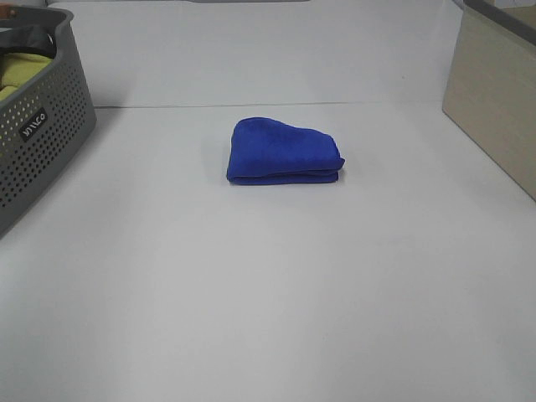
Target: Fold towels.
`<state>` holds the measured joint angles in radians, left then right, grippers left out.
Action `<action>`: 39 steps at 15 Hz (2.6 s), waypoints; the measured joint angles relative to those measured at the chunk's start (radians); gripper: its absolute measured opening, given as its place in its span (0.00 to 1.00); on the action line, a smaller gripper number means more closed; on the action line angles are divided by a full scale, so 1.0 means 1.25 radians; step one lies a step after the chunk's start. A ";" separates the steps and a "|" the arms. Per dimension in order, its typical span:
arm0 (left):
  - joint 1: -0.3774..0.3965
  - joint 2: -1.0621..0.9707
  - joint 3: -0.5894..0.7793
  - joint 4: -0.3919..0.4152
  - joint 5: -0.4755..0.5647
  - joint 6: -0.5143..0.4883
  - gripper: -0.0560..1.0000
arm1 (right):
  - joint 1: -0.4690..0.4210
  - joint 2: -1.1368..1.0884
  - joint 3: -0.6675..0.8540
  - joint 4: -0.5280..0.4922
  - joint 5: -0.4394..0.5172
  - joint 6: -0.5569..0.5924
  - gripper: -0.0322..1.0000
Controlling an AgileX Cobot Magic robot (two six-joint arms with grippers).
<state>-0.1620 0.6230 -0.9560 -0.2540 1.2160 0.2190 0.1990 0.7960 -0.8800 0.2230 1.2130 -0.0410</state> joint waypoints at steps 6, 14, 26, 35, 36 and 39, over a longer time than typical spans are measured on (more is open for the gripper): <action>0.000 -0.395 0.274 -0.002 -0.006 0.029 0.73 | 0.000 -0.433 0.230 -0.086 -0.030 -0.055 0.84; 0.000 -0.418 0.360 -0.030 -0.113 0.123 0.73 | 0.000 -0.500 0.298 -0.106 -0.110 -0.057 0.84; 0.138 -0.488 0.360 -0.024 -0.114 0.124 0.73 | -0.146 -0.579 0.298 -0.102 -0.113 -0.057 0.84; 0.141 -0.502 0.360 -0.024 -0.114 0.124 0.73 | -0.157 -0.642 0.298 -0.101 -0.115 -0.057 0.84; 0.141 -0.502 0.360 -0.024 -0.114 0.124 0.73 | -0.157 -0.642 0.298 -0.101 -0.115 -0.057 0.84; 0.141 -0.502 0.360 -0.024 -0.114 0.124 0.73 | -0.157 -0.642 0.298 -0.101 -0.115 -0.057 0.84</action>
<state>0.0140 -0.0040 -0.5060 -0.2840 1.0740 0.3740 0.0030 -0.0060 -0.5070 0.0970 1.0690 -0.1120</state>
